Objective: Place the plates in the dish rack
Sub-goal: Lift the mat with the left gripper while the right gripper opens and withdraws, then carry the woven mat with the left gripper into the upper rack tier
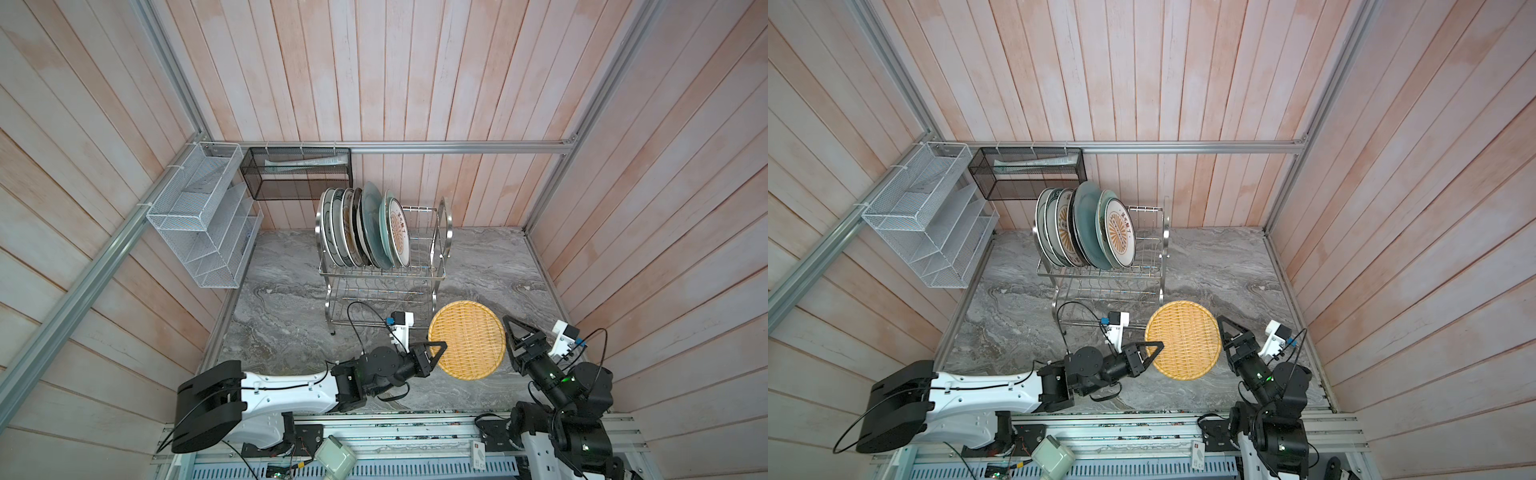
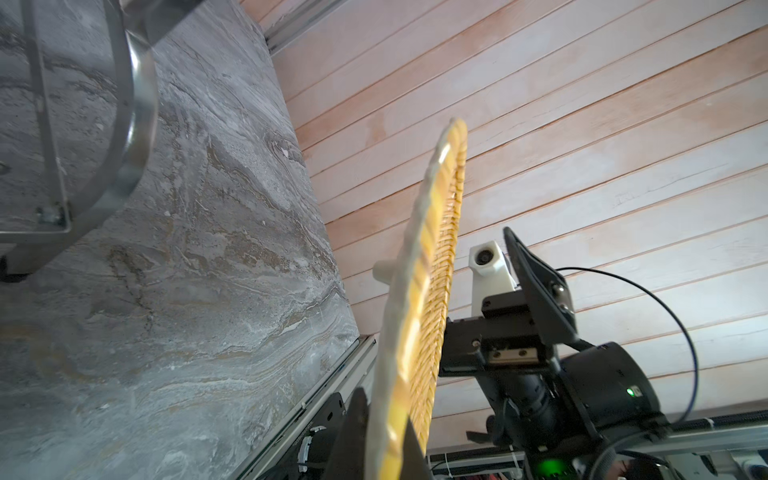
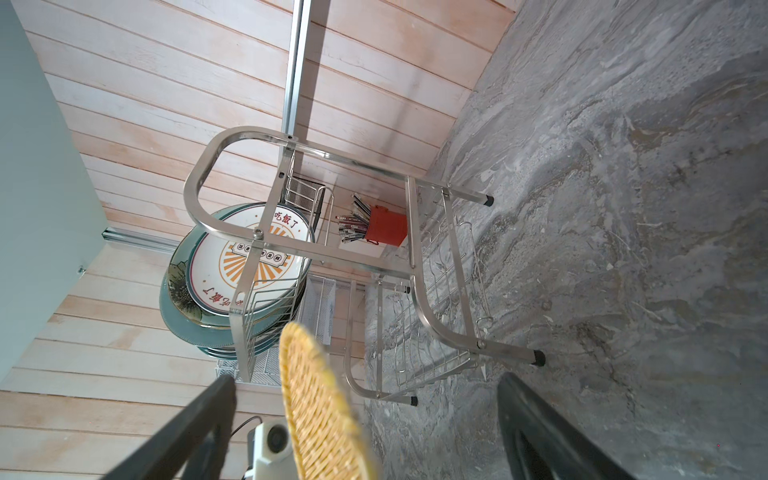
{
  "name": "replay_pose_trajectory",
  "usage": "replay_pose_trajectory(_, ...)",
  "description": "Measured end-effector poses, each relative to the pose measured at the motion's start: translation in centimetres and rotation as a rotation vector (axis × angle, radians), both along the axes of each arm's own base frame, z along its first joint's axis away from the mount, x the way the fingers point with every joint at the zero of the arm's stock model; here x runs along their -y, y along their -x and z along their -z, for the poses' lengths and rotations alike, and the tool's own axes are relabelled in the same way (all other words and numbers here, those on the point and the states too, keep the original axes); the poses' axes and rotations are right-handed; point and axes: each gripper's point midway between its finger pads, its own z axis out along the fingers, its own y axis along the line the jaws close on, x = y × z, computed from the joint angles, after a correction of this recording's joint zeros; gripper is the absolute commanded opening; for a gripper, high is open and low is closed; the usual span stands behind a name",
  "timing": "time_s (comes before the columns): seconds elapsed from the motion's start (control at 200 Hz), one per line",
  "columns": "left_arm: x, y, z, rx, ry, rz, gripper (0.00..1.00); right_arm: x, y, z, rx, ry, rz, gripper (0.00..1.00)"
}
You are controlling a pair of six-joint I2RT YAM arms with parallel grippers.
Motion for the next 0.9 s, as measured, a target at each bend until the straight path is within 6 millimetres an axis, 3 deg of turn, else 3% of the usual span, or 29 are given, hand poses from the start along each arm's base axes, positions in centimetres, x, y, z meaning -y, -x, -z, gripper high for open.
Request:
replay_pose_trajectory(0.24,-5.0,2.7,-2.8,0.098,-0.052,-0.052,0.0,0.1,-2.2,2.4,0.05,0.067,-0.01,0.98)
replay_pose_trajectory(0.375,-7.0,3.0,-5.0,0.178,-0.093,-0.086,0.0,0.0,-3.2,4.3,0.101,0.158,-0.034,0.98)
replay_pose_trajectory(0.46,-7.8,2.7,-8.0,0.24,-0.114,-0.122,0.0,-0.5,-3.7,6.7,0.11,0.19,-0.073,0.98)
replay_pose_trajectory(0.565,-8.9,2.0,-13.3,0.327,-0.108,-0.192,0.0,-1.3,-3.9,9.8,0.097,0.202,-0.135,0.98)
replay_pose_trajectory(0.735,-11.2,-0.3,-21.9,0.453,-0.117,-0.402,0.0,-2.6,-3.3,8.4,0.224,0.278,-0.214,0.98)
replay_pose_trajectory(0.9,-11.6,-3.1,-26.1,0.566,-0.274,-0.636,0.0,-4.2,-2.0,7.4,0.329,0.34,-0.305,0.98)
